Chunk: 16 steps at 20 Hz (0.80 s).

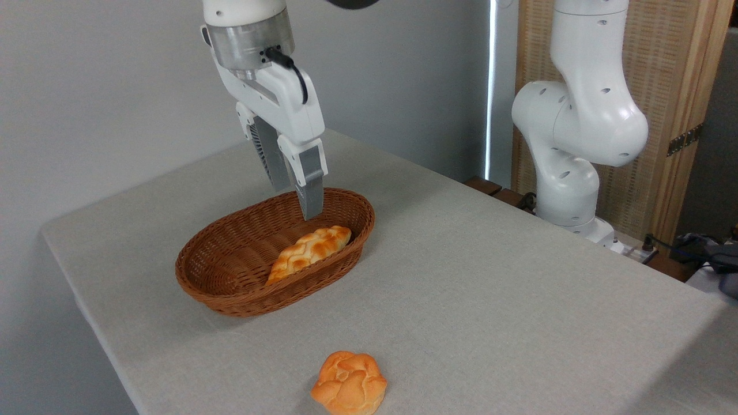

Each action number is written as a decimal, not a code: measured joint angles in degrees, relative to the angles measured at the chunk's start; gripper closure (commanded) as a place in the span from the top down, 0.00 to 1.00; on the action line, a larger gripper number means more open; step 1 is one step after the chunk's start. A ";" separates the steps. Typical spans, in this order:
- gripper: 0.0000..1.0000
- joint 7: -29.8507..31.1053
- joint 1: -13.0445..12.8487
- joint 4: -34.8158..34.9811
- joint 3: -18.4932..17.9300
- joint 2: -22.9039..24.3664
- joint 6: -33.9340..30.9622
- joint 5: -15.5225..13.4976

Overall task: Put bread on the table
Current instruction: 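Lower the open gripper into the wicker basket toward the braided loaf, then position the gripper fingers around the braided loaf and close on it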

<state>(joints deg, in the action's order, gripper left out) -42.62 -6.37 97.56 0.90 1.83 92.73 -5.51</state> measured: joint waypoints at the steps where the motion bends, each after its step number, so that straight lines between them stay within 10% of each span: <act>1: 1.00 0.00 -0.07 0.67 0.50 0.04 0.00 -0.74; 16: 1.00 -0.03 -4.27 13.57 4.98 0.01 10.26 -1.33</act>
<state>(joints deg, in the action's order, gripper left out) -42.66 -10.63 111.14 5.88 1.84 102.99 -6.85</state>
